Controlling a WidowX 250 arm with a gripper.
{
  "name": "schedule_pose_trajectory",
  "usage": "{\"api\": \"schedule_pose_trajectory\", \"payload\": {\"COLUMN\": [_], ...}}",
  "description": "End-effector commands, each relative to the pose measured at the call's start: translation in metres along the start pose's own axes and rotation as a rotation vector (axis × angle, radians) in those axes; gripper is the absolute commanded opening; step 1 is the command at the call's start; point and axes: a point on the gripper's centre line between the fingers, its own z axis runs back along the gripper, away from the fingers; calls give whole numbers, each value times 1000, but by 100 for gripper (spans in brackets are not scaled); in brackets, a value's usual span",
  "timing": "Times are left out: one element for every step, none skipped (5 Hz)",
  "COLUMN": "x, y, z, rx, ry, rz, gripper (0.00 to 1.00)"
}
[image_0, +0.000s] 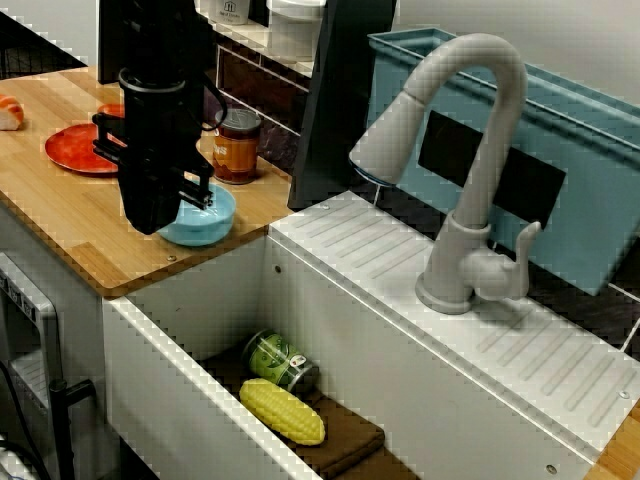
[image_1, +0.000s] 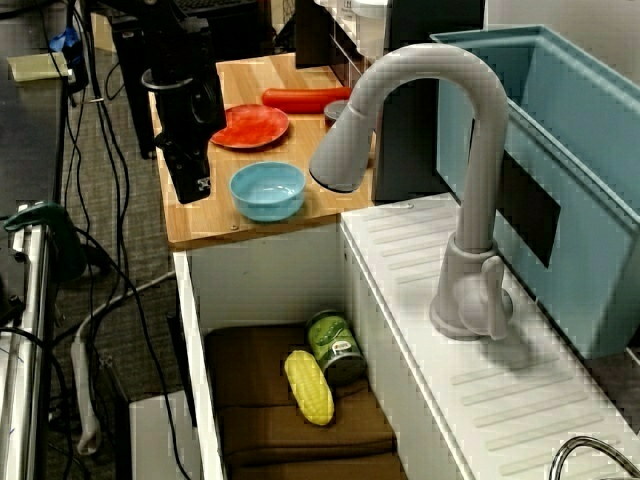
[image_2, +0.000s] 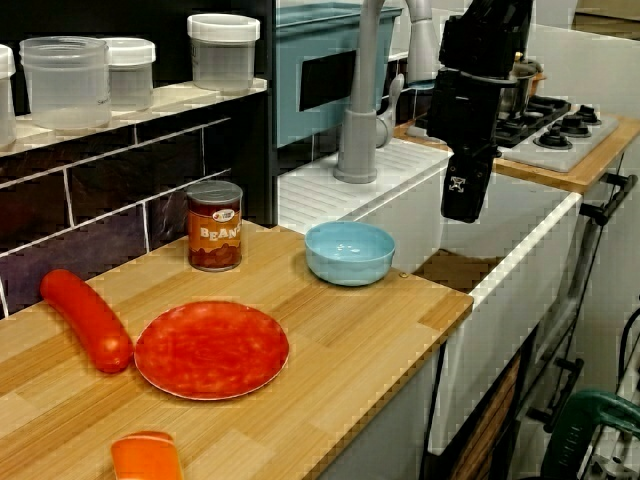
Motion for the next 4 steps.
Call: {"api": "schedule_pose_trajectory", "payload": {"x": [14,22,30,41], "y": [-21,-26,-30,-31], "z": [1,-2,-6,-17], "rx": [37,41,26,-11], "ry": [-80,-73,-63,-25], "rz": [42,46,48,55], "gripper": [0,0,0,0]}}
